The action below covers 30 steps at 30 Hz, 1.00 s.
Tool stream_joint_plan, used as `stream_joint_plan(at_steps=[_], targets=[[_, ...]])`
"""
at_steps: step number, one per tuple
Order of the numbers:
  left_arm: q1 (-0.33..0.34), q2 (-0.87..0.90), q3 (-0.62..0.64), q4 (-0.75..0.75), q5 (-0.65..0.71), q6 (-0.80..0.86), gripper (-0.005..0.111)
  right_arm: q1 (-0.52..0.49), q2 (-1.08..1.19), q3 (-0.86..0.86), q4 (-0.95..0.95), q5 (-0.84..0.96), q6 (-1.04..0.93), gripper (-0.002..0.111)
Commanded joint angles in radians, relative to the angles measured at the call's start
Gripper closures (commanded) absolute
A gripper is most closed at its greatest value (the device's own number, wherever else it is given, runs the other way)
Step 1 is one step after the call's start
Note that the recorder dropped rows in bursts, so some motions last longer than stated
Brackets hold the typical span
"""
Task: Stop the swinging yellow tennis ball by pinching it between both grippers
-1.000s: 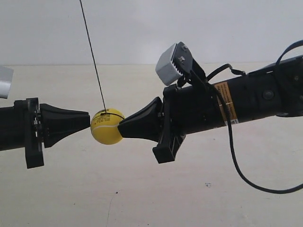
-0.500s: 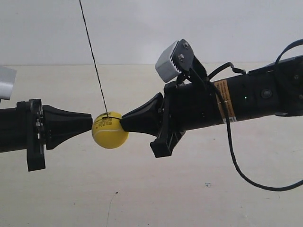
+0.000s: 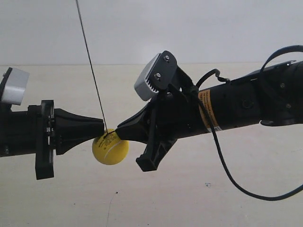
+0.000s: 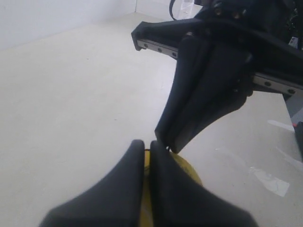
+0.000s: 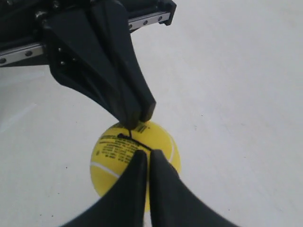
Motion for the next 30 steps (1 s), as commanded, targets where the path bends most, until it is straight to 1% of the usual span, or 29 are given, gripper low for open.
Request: stream_joint_plan(at_steps=[1, 3, 7, 8, 16, 20, 27, 30], targets=[[-0.005, 0.001, 0.005, -0.035, -0.007, 0.008, 0.102, 0.004, 0.003, -0.005, 0.006, 0.008, -0.006, 0.108], [0.000, 0.001, 0.005, -0.035, -0.007, 0.008, 0.102, 0.004, 0.003, -0.005, 0.006, 0.017, -0.006, 0.108], [0.072, -0.005, 0.005, -0.033, -0.009, -0.032, 0.102, 0.004, 0.003, -0.005, 0.006, 0.019, 0.001, 0.108], [0.078, -0.005, 0.005, -0.033, -0.009, -0.035, 0.102, 0.004, 0.003, -0.005, 0.006, 0.019, 0.001, 0.108], [0.078, -0.005, 0.010, -0.003, -0.010, -0.042, 0.102, 0.004, 0.003, -0.005, 0.008, 0.017, -0.001, 0.108], [0.078, -0.005, 0.010, -0.005, 0.050, -0.056, 0.102, 0.004, 0.003, -0.005, 0.008, 0.013, -0.001, 0.108], [0.078, -0.005, 0.010, 0.022, 0.031, -0.069, 0.102, 0.004, 0.003, -0.005, 0.008, 0.009, 0.003, 0.108], [0.096, -0.022, 0.010, 0.044, 0.045, -0.084, 0.102, 0.004, 0.003, -0.005, 0.008, 0.007, 0.013, 0.108]])
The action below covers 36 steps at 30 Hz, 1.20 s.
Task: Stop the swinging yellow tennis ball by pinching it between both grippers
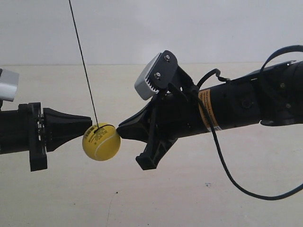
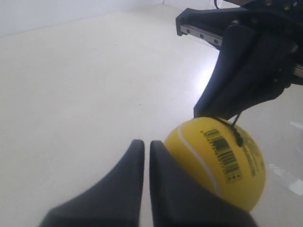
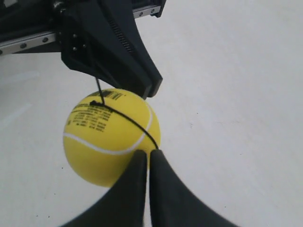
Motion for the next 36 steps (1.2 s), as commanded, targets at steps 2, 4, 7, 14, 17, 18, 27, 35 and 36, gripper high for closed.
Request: stream_joint_plan(at_steps=[2, 4, 7, 14, 17, 18, 27, 35, 36], targets=[[0.038, -0.045, 0.006, 0.042, -0.001, -0.058, 0.102, 0.004, 0.003, -0.005, 0.003, -0.014, 0.007, 0.108], [0.056, -0.067, 0.015, 0.051, -0.001, -0.062, 0.102, 0.004, 0.003, -0.005, 0.003, -0.014, 0.009, 0.108], [0.068, -0.092, 0.033, 0.051, -0.003, -0.062, 0.102, 0.004, 0.003, -0.005, 0.003, -0.018, 0.011, 0.108], [0.068, -0.085, 0.049, 0.068, -0.023, -0.061, 0.102, 0.004, 0.003, -0.005, 0.003, -0.047, 0.011, 0.108], [0.068, -0.085, 0.058, 0.060, -0.023, -0.048, 0.102, 0.004, 0.003, -0.005, 0.003, -0.047, 0.011, 0.108], [0.068, -0.085, 0.061, 0.062, -0.023, -0.048, 0.102, 0.004, 0.003, -0.005, 0.003, -0.047, 0.011, 0.108], [0.068, -0.085, 0.095, 0.051, -0.019, -0.048, 0.102, 0.004, 0.003, -0.005, 0.003, -0.047, 0.011, 0.108], [0.068, -0.085, 0.122, 0.093, -0.056, -0.050, 0.102, 0.004, 0.003, -0.005, 0.003, -0.045, 0.011, 0.108], [0.068, -0.085, 0.134, 0.060, -0.056, -0.047, 0.102, 0.004, 0.003, -0.005, 0.003, -0.043, 0.011, 0.108]])
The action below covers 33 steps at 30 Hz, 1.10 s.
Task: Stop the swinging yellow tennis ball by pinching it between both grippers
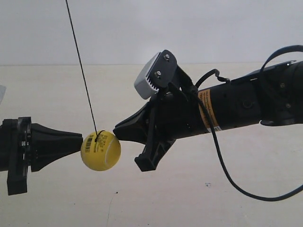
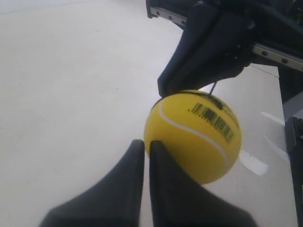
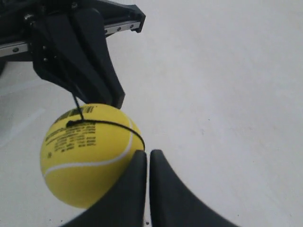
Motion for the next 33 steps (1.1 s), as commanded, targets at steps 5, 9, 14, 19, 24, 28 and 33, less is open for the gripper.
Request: stream_joint_plan(at_steps=[5, 9, 14, 19, 24, 28, 33], targets=[[0.003, -0.001, 0.052, -0.078, -0.015, 0.064, 0.102, 0.004, 0.003, -0.005, 0.003, -0.002, 0.005, 0.108], [0.003, -0.001, 0.052, -0.073, -0.015, 0.058, 0.102, 0.004, 0.003, -0.005, 0.003, 0.005, 0.005, 0.108], [0.003, -0.001, 0.052, -0.071, -0.015, 0.058, 0.102, 0.000, -0.011, -0.005, -0.046, 0.084, 0.019, 0.108], [0.003, -0.001, 0.052, -0.071, -0.015, 0.055, 0.102, -0.002, -0.057, -0.005, -0.104, 0.045, 0.084, 0.108], [0.003, -0.001, 0.052, -0.102, -0.015, 0.062, 0.102, 0.000, -0.055, -0.005, -0.119, -0.015, 0.091, 0.108], [0.003, -0.001, 0.052, -0.140, -0.015, 0.066, 0.102, 0.000, -0.055, -0.005, -0.106, 0.033, 0.089, 0.108], [0.003, -0.001, 0.055, -0.131, -0.015, 0.066, 0.102, 0.000, -0.055, -0.005, -0.100, -0.004, 0.089, 0.108]])
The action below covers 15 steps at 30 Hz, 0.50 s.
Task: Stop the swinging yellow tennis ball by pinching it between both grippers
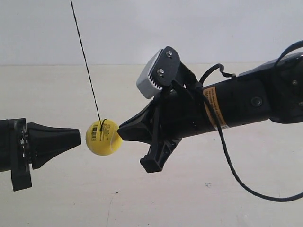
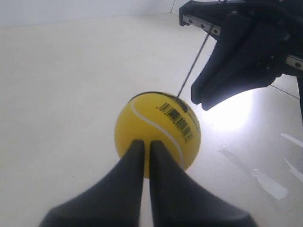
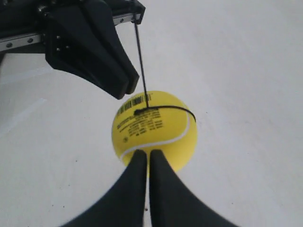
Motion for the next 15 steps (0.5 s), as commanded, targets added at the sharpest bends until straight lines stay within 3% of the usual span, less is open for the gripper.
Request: stream_joint_plan(at_steps=[1, 15], targets=[[0.003, -0.001, 0.011, -0.007, -0.011, 0.007, 0.102, 0.000, -0.007, -0.005, 0.009, -0.034, 0.000, 0.108], [0.003, -0.001, 0.011, 0.057, -0.011, -0.015, 0.102, 0.002, 0.050, -0.014, 0.008, -0.078, 0.002, 0.108]])
